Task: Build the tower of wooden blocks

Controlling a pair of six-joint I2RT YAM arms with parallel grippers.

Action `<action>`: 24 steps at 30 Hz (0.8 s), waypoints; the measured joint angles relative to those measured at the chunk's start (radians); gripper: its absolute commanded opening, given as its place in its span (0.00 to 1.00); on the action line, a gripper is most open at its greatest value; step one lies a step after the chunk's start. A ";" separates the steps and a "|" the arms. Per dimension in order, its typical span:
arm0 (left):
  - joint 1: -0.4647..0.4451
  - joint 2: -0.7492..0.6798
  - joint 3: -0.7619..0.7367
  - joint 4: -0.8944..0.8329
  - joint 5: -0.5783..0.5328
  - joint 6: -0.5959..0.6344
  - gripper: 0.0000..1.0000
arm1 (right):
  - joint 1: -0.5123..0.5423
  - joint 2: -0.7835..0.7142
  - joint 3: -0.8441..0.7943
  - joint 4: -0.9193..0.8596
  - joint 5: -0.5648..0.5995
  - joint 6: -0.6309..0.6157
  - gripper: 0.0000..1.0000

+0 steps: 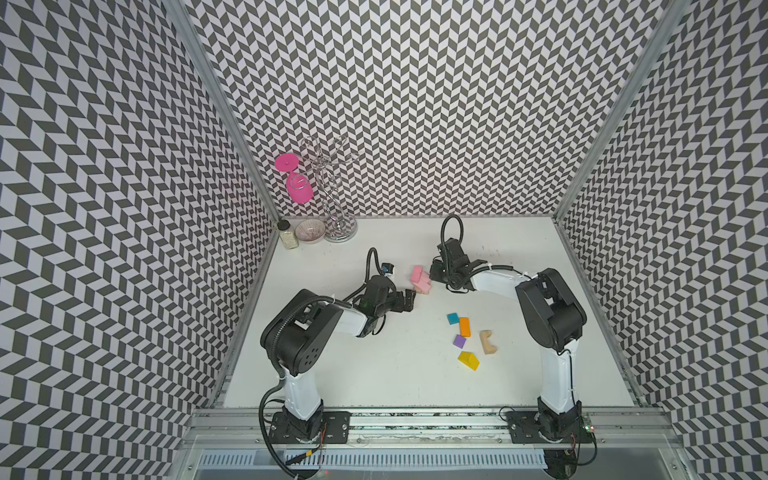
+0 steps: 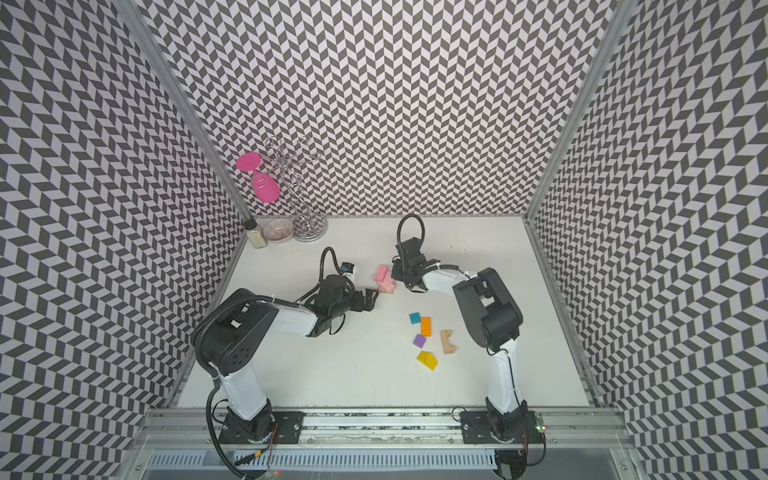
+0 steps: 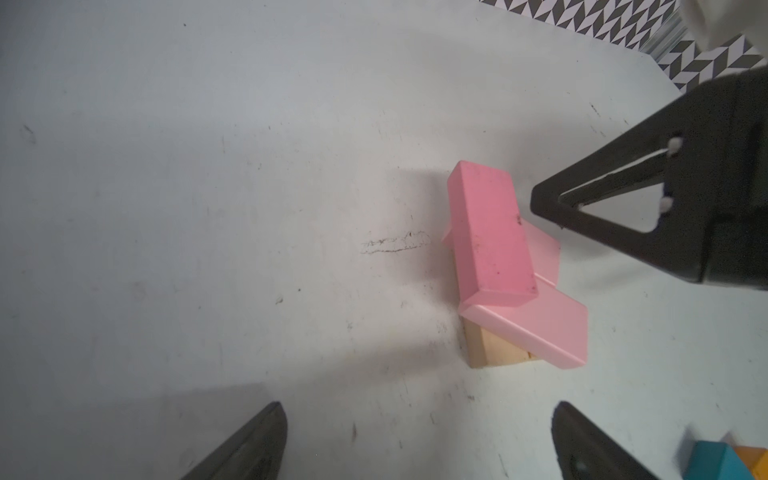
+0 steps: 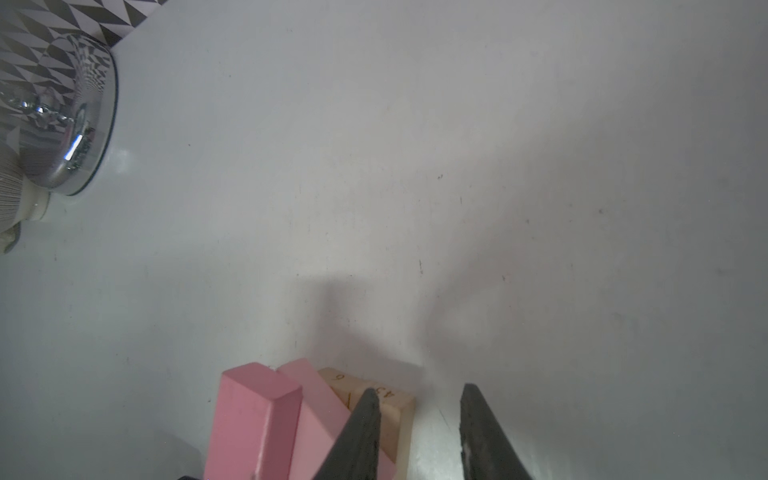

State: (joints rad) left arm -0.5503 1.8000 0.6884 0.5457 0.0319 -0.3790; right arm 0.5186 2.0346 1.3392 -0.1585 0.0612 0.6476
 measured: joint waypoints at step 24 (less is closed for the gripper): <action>0.047 -0.075 0.130 -0.055 0.044 -0.033 1.00 | 0.152 -0.299 -0.369 0.121 0.008 -0.046 0.35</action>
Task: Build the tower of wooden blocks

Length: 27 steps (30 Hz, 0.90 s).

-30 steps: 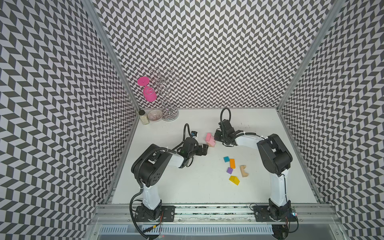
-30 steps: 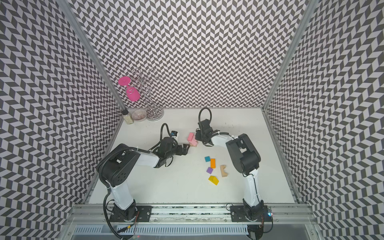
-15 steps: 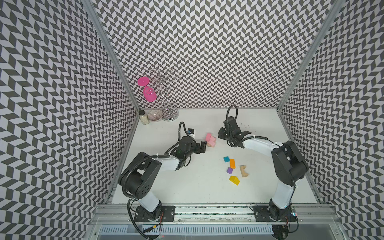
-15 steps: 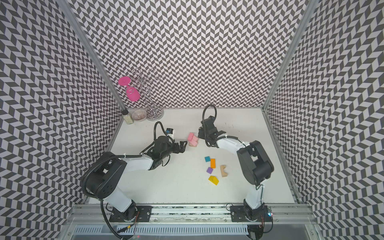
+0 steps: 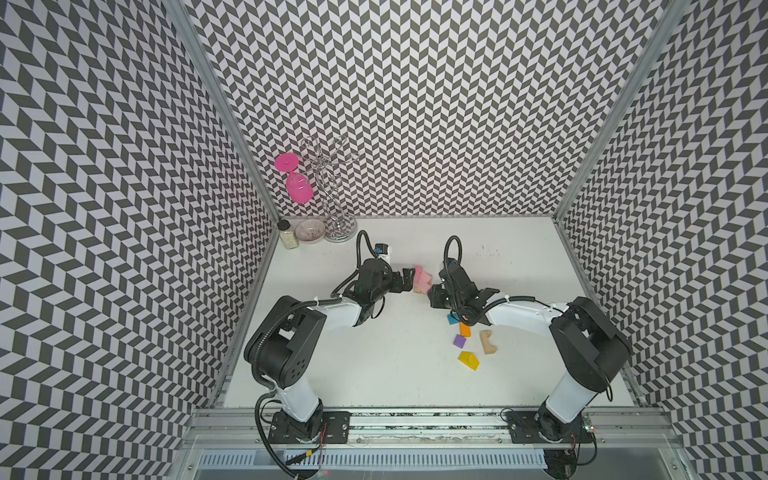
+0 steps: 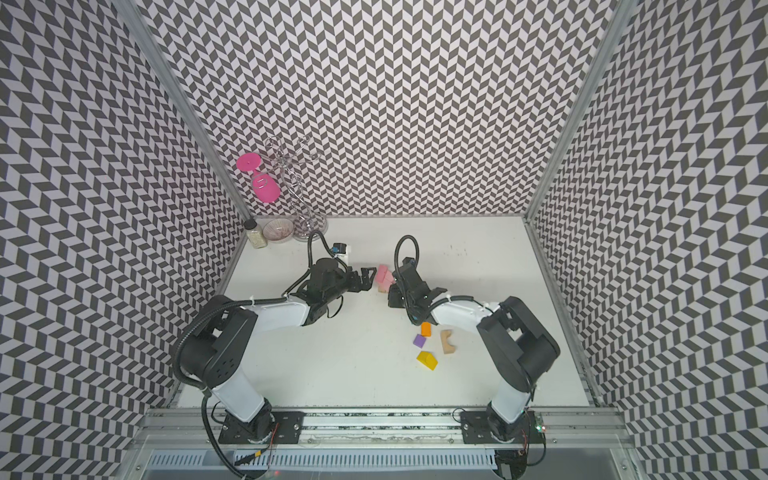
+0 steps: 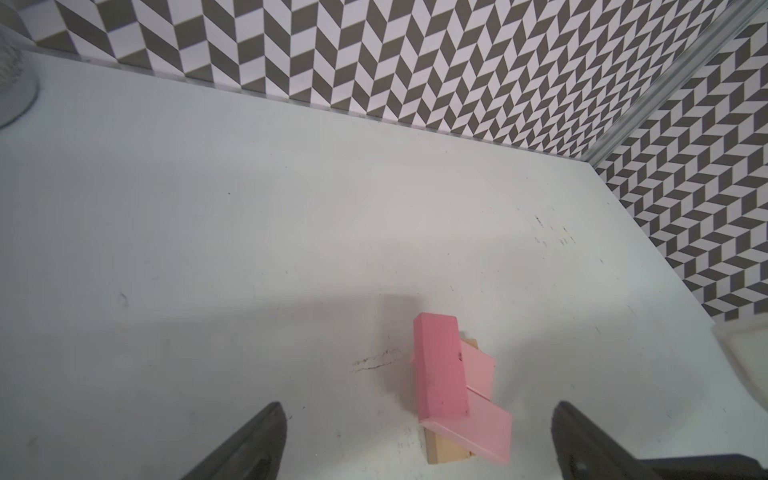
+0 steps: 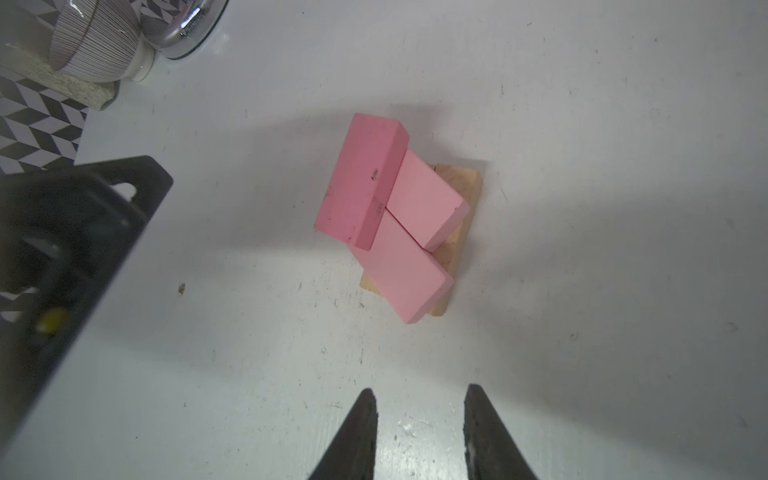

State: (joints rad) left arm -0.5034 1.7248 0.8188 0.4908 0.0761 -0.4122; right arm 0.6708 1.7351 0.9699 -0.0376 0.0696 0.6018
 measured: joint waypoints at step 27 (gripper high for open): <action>0.000 0.080 0.051 -0.024 0.042 -0.001 1.00 | 0.000 0.172 0.142 -0.045 0.056 0.004 0.32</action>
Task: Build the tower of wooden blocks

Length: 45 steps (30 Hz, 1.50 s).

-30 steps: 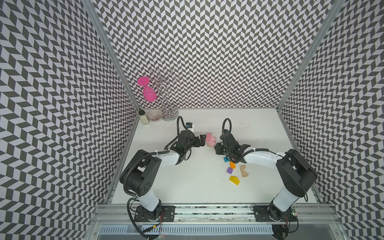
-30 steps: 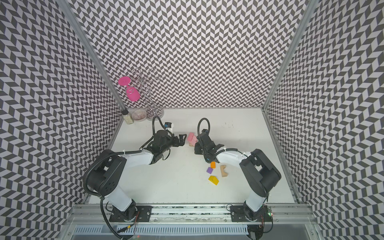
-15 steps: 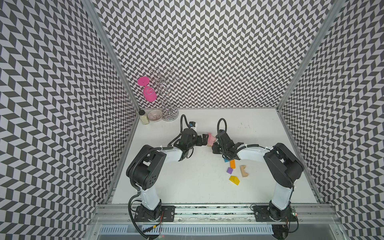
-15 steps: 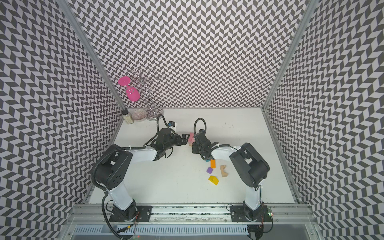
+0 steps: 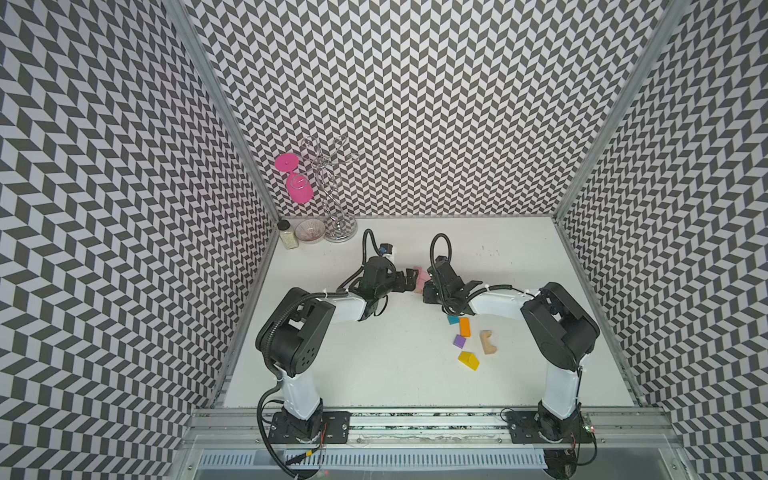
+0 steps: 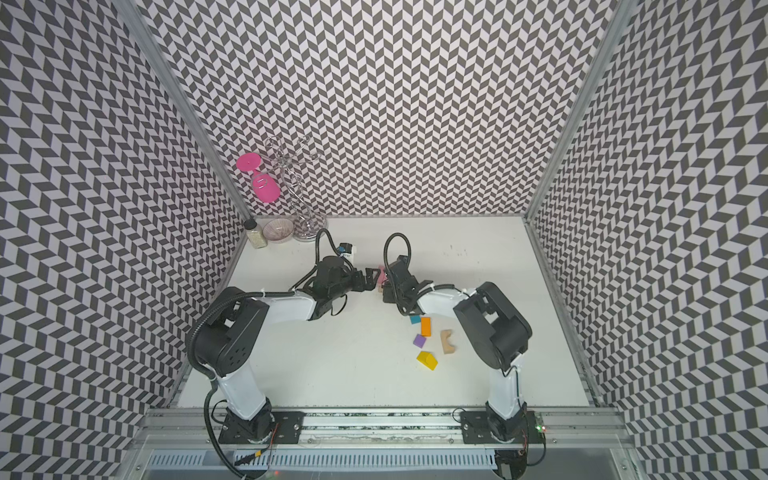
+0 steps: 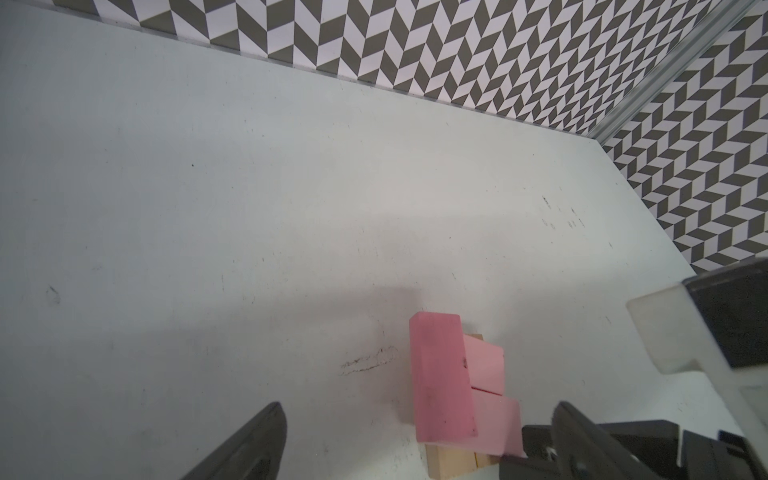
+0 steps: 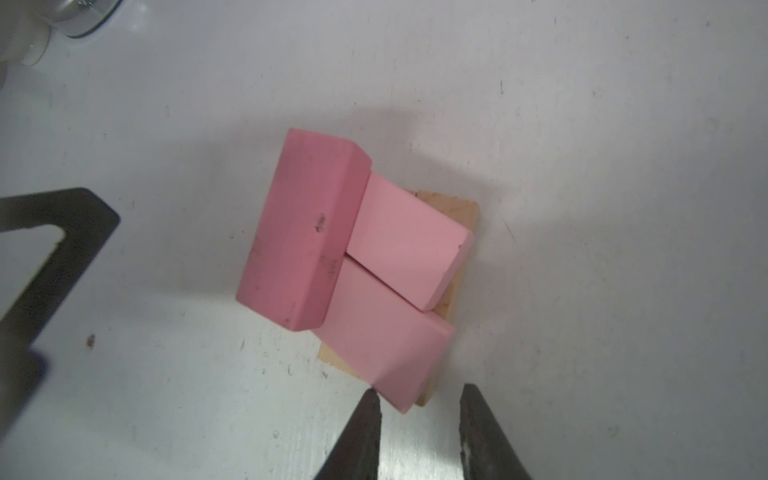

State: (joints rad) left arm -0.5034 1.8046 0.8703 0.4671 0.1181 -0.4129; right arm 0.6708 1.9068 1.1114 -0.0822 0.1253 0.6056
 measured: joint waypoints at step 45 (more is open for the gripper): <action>-0.033 0.101 0.067 0.011 0.105 -0.016 1.00 | -0.021 -0.109 -0.051 -0.020 0.023 0.016 0.34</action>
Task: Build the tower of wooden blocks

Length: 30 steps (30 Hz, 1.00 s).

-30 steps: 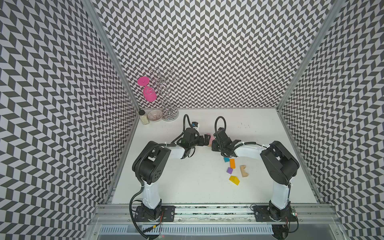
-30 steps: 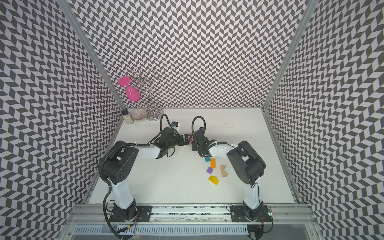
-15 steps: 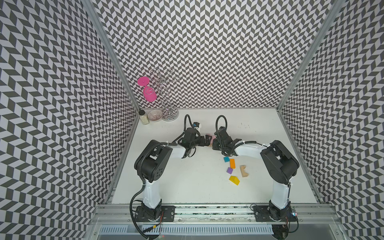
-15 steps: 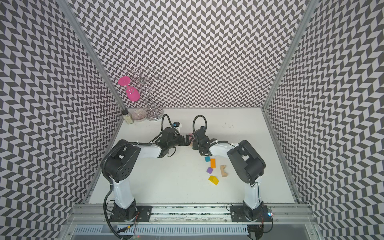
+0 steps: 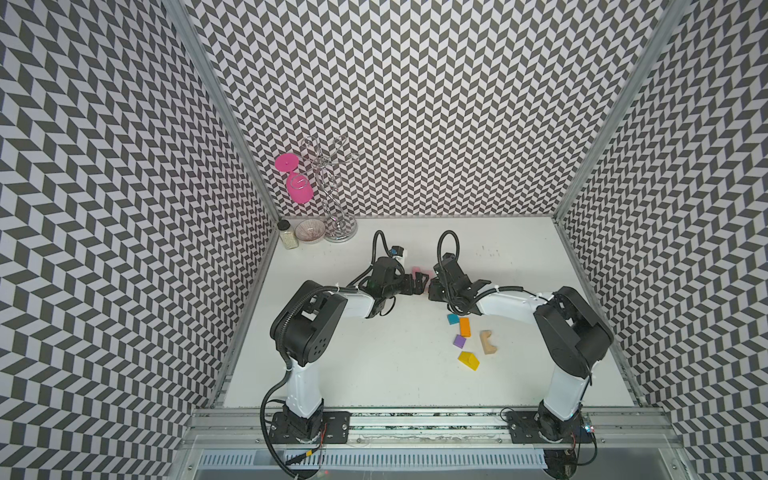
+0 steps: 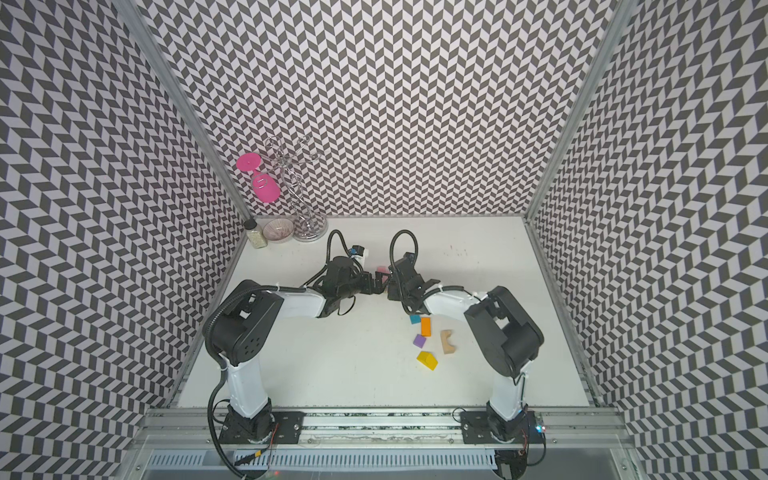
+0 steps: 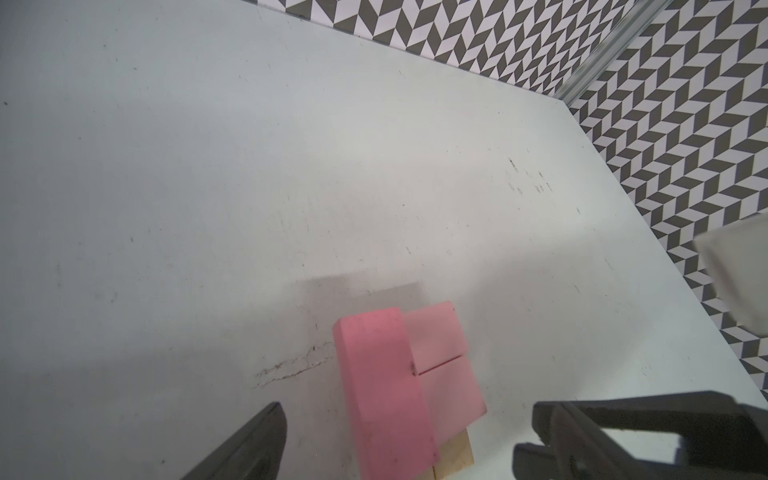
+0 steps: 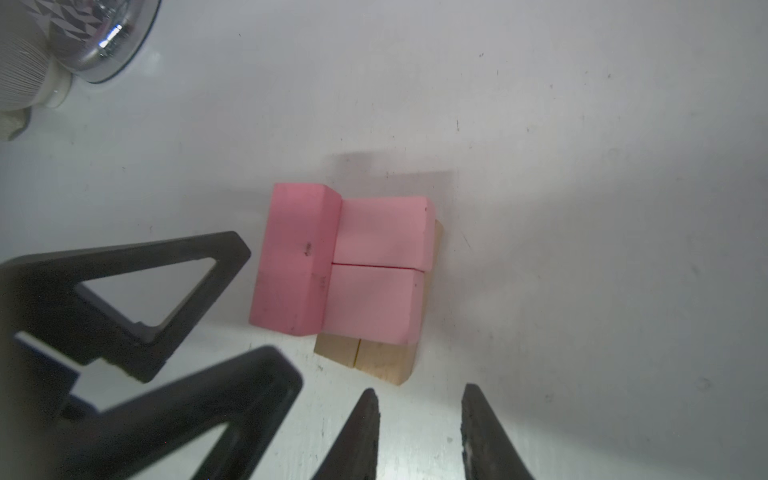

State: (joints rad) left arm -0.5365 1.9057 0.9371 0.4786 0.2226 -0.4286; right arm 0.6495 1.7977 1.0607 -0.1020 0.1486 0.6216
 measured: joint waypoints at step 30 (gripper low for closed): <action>-0.029 0.031 0.043 0.016 0.031 -0.016 1.00 | -0.049 -0.171 -0.161 0.028 0.043 0.068 0.34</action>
State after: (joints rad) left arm -0.5655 1.9362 0.9802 0.4950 0.2539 -0.4446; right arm 0.6006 1.6272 0.9001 -0.0738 0.1913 0.6899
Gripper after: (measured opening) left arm 0.999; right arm 0.336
